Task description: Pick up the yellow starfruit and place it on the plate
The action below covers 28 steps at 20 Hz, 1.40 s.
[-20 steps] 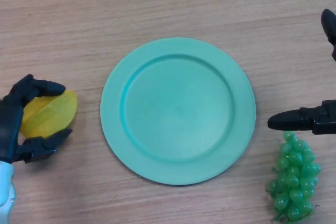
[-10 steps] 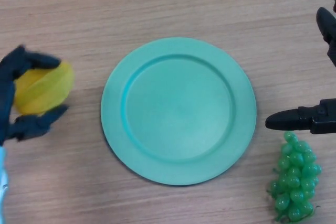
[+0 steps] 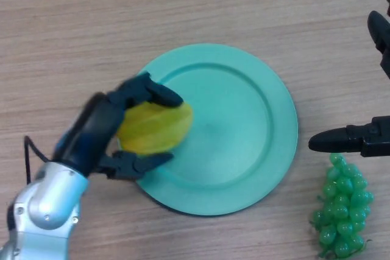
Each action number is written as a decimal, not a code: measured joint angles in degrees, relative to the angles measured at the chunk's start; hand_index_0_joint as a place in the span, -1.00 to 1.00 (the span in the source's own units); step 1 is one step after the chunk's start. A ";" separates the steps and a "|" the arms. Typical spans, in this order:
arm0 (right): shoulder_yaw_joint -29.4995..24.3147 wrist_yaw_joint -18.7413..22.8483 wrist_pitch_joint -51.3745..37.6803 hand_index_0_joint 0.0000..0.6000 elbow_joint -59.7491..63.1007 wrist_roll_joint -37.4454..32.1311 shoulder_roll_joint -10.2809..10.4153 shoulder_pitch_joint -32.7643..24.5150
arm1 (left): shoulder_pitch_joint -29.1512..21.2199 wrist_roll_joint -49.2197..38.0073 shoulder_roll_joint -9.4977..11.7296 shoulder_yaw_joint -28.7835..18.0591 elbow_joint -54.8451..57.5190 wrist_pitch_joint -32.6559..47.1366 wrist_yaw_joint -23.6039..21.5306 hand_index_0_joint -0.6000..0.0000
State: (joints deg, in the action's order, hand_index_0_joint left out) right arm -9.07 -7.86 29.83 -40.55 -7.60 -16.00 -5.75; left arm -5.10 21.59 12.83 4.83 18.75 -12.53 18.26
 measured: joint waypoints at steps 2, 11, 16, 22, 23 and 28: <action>-0.02 0.02 0.03 -1.00 -0.03 0.20 -0.01 -0.08 | -0.69 6.54 0.31 0.86 -5.88 7.53 0.15 -1.00; -0.04 0.02 1.22 -1.00 -0.88 0.19 -0.87 -0.44 | -4.68 0.00 -2.09 1.01 -8.70 8.04 -5.50 0.50; 0.23 0.03 1.22 -1.00 -0.59 0.38 -0.84 -0.95 | -3.97 -0.13 -1.51 -0.06 -8.64 8.08 -7.44 1.00; 0.25 0.06 1.19 -1.00 1.12 0.40 -0.65 -1.46 | -3.22 -5.79 -0.95 -1.18 -1.97 7.73 -8.08 1.00; 0.26 0.07 1.20 -1.00 1.18 0.37 -0.66 -1.53 | -3.18 -9.61 -0.76 -1.93 -1.30 7.65 -8.08 1.00; 0.71 1.30 1.20 -1.00 1.00 0.41 -0.66 -2.34 | -2.08 -17.56 0.08 -6.74 9.01 3.35 -8.87 1.00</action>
State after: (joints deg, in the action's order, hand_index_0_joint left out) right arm -8.36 -6.56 31.03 -39.56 -7.19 -16.66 -8.09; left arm -7.18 4.03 12.91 -1.91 27.75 -9.19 9.38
